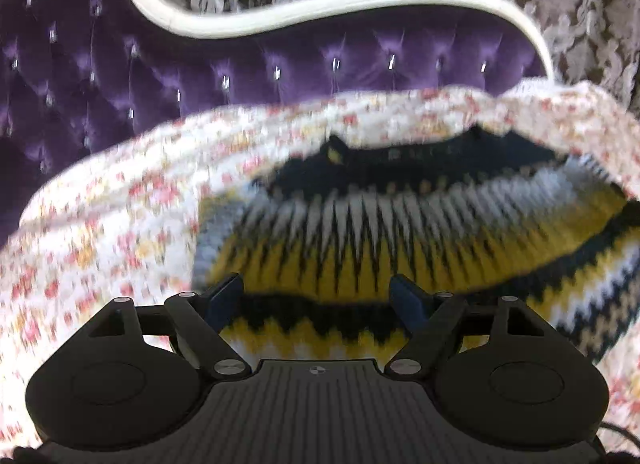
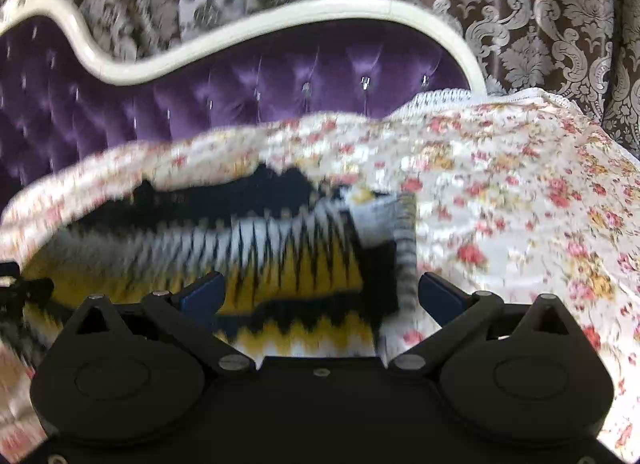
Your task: Fold small clothes
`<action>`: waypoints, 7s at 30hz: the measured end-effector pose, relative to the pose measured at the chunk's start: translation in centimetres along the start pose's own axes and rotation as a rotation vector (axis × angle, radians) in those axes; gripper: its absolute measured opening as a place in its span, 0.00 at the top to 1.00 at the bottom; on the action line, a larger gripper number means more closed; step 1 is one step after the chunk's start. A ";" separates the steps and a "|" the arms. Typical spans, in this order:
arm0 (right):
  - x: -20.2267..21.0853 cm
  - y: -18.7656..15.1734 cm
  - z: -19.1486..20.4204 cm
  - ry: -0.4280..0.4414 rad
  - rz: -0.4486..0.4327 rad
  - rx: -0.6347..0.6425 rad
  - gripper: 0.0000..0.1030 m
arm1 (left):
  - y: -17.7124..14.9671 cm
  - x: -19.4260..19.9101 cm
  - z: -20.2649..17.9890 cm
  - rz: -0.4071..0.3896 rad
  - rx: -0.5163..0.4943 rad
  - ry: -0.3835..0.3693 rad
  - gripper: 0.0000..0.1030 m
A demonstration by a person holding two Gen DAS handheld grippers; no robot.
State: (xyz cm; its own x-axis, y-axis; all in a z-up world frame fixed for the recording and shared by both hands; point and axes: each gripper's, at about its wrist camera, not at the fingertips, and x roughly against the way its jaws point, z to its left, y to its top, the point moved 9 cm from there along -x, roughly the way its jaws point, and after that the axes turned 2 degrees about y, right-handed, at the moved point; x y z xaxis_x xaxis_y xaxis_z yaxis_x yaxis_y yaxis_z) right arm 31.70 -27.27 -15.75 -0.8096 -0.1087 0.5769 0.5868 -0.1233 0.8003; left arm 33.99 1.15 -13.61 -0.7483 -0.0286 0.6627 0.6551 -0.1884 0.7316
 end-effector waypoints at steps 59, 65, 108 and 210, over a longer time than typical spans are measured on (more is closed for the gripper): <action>-1.8 -0.7 -7.6 0.397 0.130 -0.589 0.00 | -1.8 -2.4 -0.4 0.124 0.065 0.018 0.00; -4.6 0.3 -5.7 0.467 0.154 -0.561 0.00 | -1.7 -2.3 -0.4 0.119 0.064 0.017 0.00; -5.6 0.8 -4.1 0.471 0.185 -0.510 0.09 | 4.4 -7.4 -7.9 0.187 0.067 -0.048 0.00; -0.1 -1.5 11.3 0.378 0.138 -0.099 0.26 | 2.4 4.1 5.6 -0.015 0.318 -0.318 0.84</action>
State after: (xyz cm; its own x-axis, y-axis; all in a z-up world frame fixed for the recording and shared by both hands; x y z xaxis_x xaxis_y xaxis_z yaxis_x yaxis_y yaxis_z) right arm 30.68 -15.97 -15.15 -0.6711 -0.4829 0.5625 0.7033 -0.1749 0.6890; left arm 33.12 6.06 -8.26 -0.7213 0.2840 0.6317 0.6812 0.1264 0.7211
